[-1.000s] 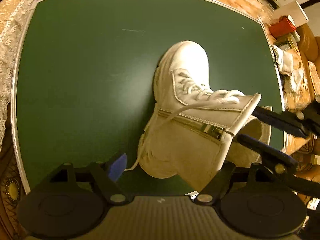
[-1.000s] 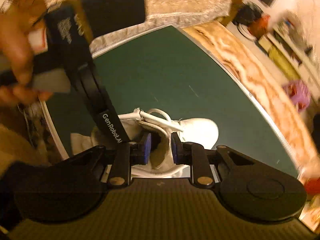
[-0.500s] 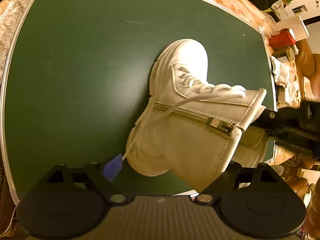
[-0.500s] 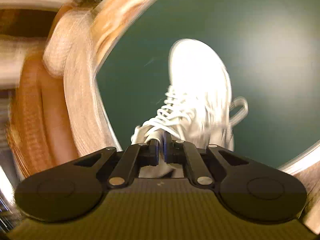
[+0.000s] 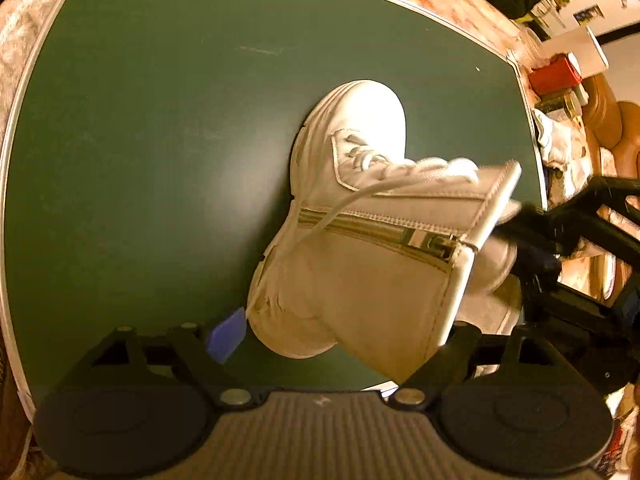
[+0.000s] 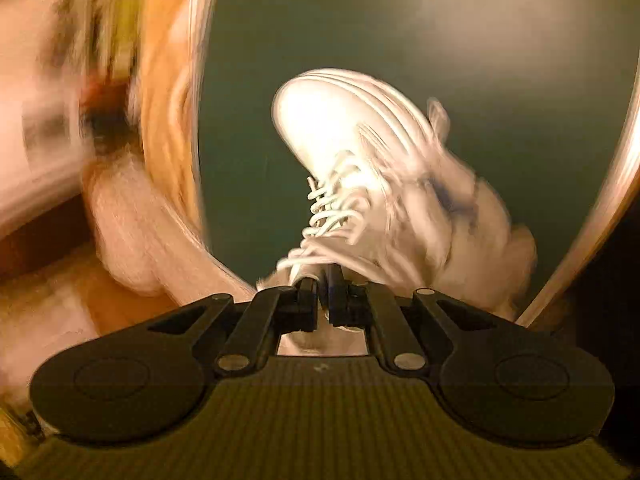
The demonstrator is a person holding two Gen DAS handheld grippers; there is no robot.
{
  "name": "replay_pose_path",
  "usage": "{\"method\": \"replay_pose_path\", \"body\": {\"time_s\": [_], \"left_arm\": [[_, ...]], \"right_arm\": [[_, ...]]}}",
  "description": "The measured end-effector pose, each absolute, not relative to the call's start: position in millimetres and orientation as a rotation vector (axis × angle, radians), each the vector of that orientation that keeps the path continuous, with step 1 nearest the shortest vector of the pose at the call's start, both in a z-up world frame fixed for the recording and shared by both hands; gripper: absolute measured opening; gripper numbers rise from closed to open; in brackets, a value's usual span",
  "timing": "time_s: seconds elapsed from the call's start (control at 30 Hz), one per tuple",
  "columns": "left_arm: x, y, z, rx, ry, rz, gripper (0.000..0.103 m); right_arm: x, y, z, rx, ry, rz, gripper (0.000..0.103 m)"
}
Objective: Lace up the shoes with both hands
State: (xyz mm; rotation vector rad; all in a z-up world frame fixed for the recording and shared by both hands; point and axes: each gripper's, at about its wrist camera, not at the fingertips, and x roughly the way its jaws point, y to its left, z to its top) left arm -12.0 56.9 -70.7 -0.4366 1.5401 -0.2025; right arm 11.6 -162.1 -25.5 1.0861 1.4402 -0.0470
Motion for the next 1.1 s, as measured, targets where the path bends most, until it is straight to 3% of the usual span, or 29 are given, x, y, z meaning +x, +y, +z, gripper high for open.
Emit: {"method": "replay_pose_path", "body": {"time_s": [0.17, 0.4, 0.53, 0.73, 0.93, 1.1], "left_arm": [[-11, 60, -72, -0.438, 1.537, -0.196, 0.091], [-11, 57, -70, -0.414, 1.546, -0.182, 0.091], [-12, 59, -65, -0.381, 1.547, -0.186, 0.088], [-13, 61, -51, -0.357, 1.526, -0.231, 0.082], [-1, 81, -13, -0.405, 1.377, -0.286, 0.083], [12, 91, -14, -0.516, 1.381, -0.341, 0.083]], "right_arm": [[14, -122, 25, 0.331, 1.36, 0.238, 0.008], [1, -102, 35, 0.052, 1.282, 0.346, 0.007], [-1, -102, 50, 0.031, 1.222, 0.428, 0.031], [-6, -149, 57, 0.174, 1.117, 0.359, 0.033], [-13, -182, 11, 0.291, 1.28, 0.303, 0.033], [-14, -184, -17, 0.419, 1.315, 0.341, 0.033]]}}
